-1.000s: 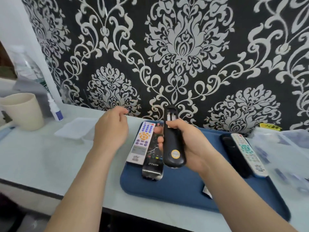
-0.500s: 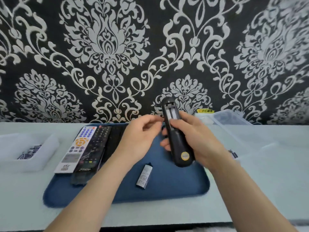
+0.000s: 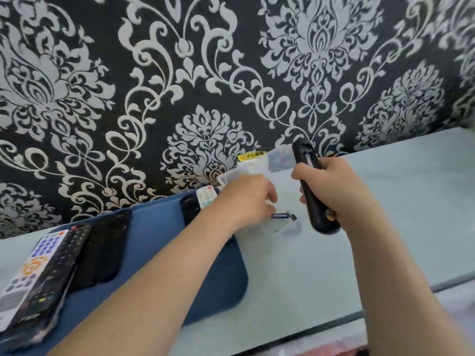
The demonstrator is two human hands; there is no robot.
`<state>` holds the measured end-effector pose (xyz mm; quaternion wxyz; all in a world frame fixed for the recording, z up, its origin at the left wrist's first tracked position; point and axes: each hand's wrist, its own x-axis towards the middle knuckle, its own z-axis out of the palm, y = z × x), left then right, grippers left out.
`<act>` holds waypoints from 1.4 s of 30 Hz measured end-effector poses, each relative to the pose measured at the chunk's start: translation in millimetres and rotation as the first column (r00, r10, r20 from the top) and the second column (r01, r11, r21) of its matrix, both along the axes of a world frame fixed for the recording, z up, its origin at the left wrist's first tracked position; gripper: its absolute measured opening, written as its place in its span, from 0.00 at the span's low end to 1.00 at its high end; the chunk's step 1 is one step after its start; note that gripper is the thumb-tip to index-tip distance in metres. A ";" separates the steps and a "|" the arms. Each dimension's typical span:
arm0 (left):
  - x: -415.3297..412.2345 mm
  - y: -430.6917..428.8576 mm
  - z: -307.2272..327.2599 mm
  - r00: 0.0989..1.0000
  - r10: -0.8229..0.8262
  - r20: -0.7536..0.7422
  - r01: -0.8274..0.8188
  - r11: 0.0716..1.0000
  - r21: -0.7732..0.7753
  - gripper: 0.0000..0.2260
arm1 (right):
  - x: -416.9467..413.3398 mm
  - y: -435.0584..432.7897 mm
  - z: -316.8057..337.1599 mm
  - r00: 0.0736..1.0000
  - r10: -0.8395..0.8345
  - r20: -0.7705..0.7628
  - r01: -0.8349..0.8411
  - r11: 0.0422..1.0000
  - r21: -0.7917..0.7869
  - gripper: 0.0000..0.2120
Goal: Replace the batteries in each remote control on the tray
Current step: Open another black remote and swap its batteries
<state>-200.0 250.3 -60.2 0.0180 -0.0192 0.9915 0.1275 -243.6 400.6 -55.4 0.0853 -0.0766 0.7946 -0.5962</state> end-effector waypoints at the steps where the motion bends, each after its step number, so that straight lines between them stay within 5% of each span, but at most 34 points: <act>1: -9.0 3.9 -3.2 0.998 -0.016 0.057 0.019 0.999 -0.049 0.14 | -3.0 2.6 -2.0 1.000 -0.012 0.000 0.012 1.000 0.000 0.10; 8: -39.6 16.8 -7.9 0.955 -0.116 0.273 0.161 0.976 -0.146 0.03 | -10.9 5.7 -9.8 0.995 0.052 0.084 -0.060 0.994 0.093 0.06; 13: -44.4 6.3 4.2 0.881 -0.137 0.452 0.250 0.947 -0.200 0.09 | -11.7 5.6 -11.8 0.996 0.069 0.064 -0.076 0.991 0.107 0.06; 21: -43.4 19.2 4.1 0.771 -0.118 0.626 0.312 0.927 -0.209 0.05 | -5.9 -1.5 -11.7 0.994 0.084 -0.073 -0.053 0.933 0.357 0.10; 33: -45.7 12.3 17.9 0.829 -0.032 0.558 0.310 0.856 -0.412 0.10 | 5.5 -13.9 -7.7 0.983 0.076 -0.166 0.019 0.863 0.505 0.15; 37: -43.5 -2.0 21.3 0.903 -0.099 0.419 0.216 0.946 -0.243 0.06 | 5.8 -15.9 -8.7 0.980 0.059 -0.192 0.048 0.859 0.510 0.16; 39: -40.2 -13.2 24.9 0.957 -0.074 0.282 0.075 0.997 0.006 0.06 | 6.2 -16.8 -9.0 0.974 0.049 -0.223 0.075 0.853 0.516 0.15; 41: -31.9 -22.4 29.0 0.988 -0.006 0.154 -0.064 0.894 0.443 0.07 | 6.0 -15.7 -7.5 0.958 0.027 -0.284 0.113 0.879 0.463 0.14; 42: -25.8 -26.7 30.8 0.993 0.040 0.108 -0.103 0.736 0.669 0.07 | 6.0 -15.3 -4.1 0.952 0.012 -0.305 0.110 0.918 0.380 0.13</act>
